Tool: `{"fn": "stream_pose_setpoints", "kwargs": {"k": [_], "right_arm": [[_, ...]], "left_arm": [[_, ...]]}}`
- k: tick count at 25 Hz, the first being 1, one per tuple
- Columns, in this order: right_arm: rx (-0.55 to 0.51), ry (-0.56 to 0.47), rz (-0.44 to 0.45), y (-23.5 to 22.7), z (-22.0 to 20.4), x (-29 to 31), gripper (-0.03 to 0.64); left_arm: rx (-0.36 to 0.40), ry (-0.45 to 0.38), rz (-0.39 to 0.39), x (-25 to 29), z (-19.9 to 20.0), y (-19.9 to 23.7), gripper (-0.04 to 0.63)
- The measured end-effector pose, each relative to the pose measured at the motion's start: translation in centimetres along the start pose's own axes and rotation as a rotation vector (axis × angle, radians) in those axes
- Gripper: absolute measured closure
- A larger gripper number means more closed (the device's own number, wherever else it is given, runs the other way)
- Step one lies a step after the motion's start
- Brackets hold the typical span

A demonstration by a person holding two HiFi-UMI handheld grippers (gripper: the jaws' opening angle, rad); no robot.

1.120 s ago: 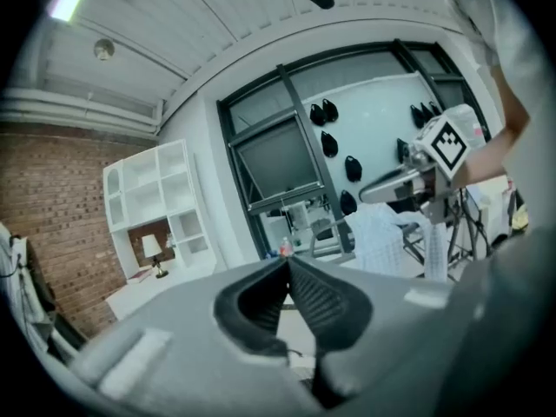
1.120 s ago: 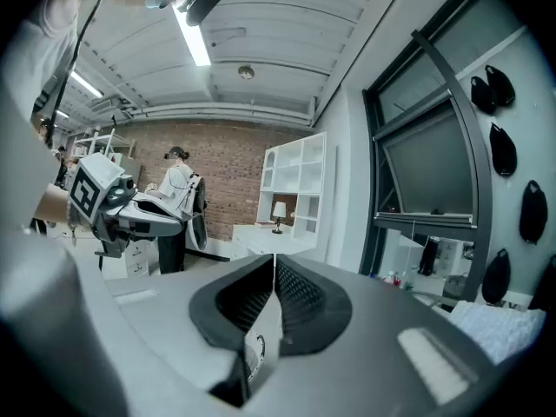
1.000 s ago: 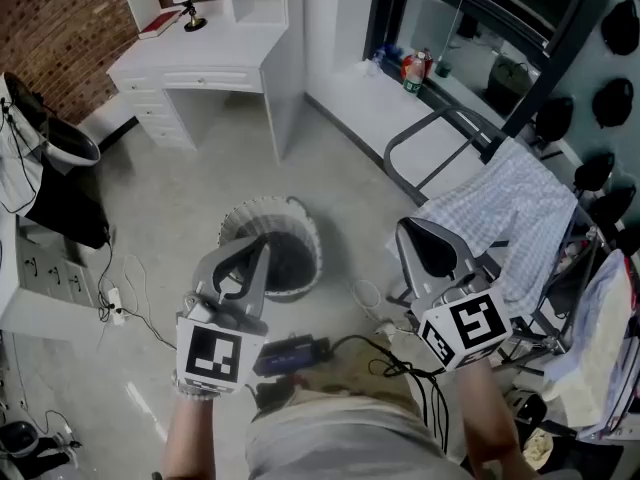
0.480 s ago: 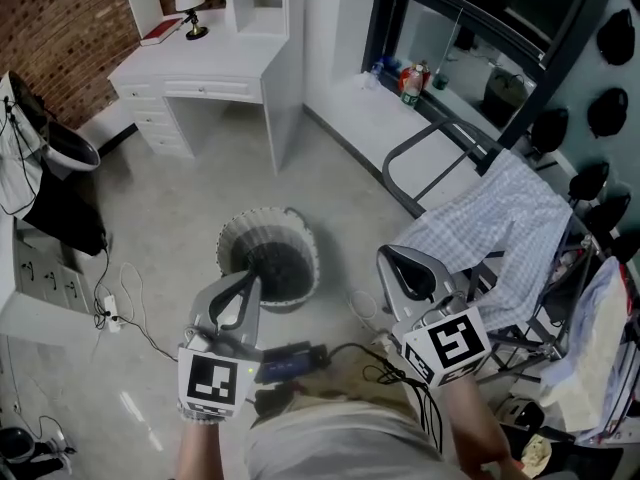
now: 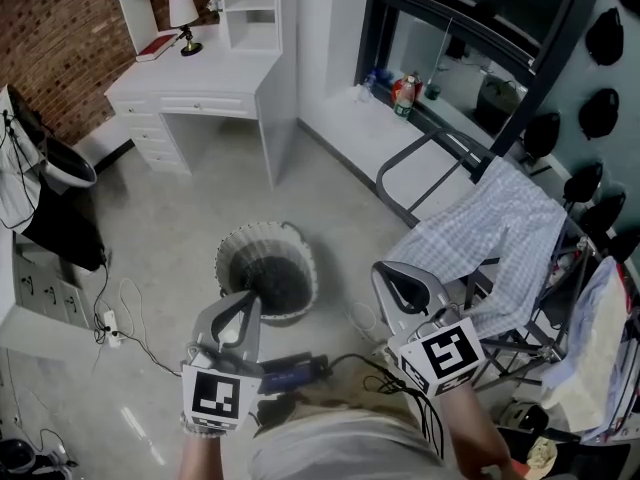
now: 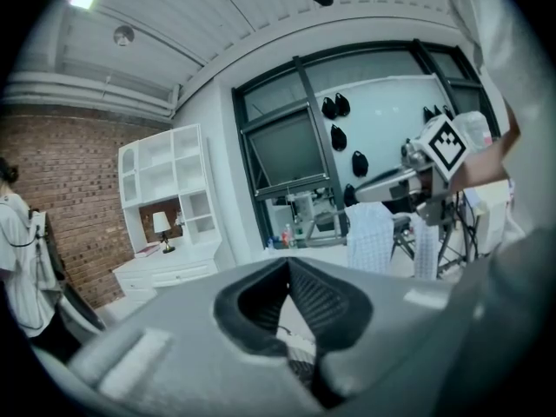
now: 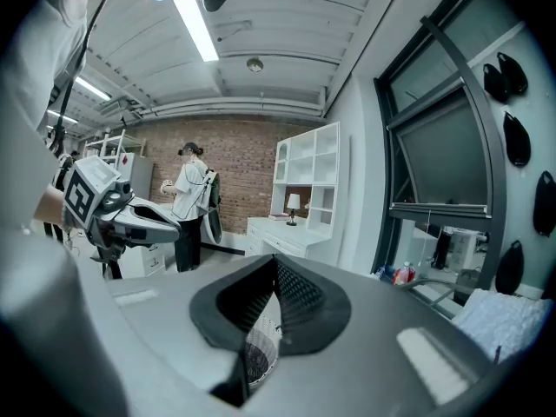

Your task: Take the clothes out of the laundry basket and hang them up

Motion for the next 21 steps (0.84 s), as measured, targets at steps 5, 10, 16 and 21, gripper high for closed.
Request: {"fn": "stream_pose_setpoints", "kwargs": {"k": [5,10,16,21], "right_arm": [[0.004,0.0,-0.008,-0.06,0.03,-0.09,0.611],[-0.002,0.0,-0.011,0.16,0.27,-0.12,0.612],[0.008,0.006,-0.031,-0.03,-0.17,-0.31,0.611],[0.008,0.002,-0.034,-0.03,-0.14,-0.36,0.611]], "left_arm": [[-0.041,0.017,-0.003,-0.09,-0.25,-0.27,0.603],[-0.012,0.001,-0.015,-0.13,0.02,-0.78,0.603],[0.035,-0.009,-0.011,0.09,0.13,-0.57,0.601],[0.022,-0.003,0.002,0.3,0.25,0.07,0.601]]}}
Point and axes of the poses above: the fingertips, and each gripper's own axes: x forward along the fingers, y to its left, z out of its top, the point moved 2 cm from there along -x, backward along the fingers, and after that the axes turned 6 degrees about y, right-handed, at the moved point
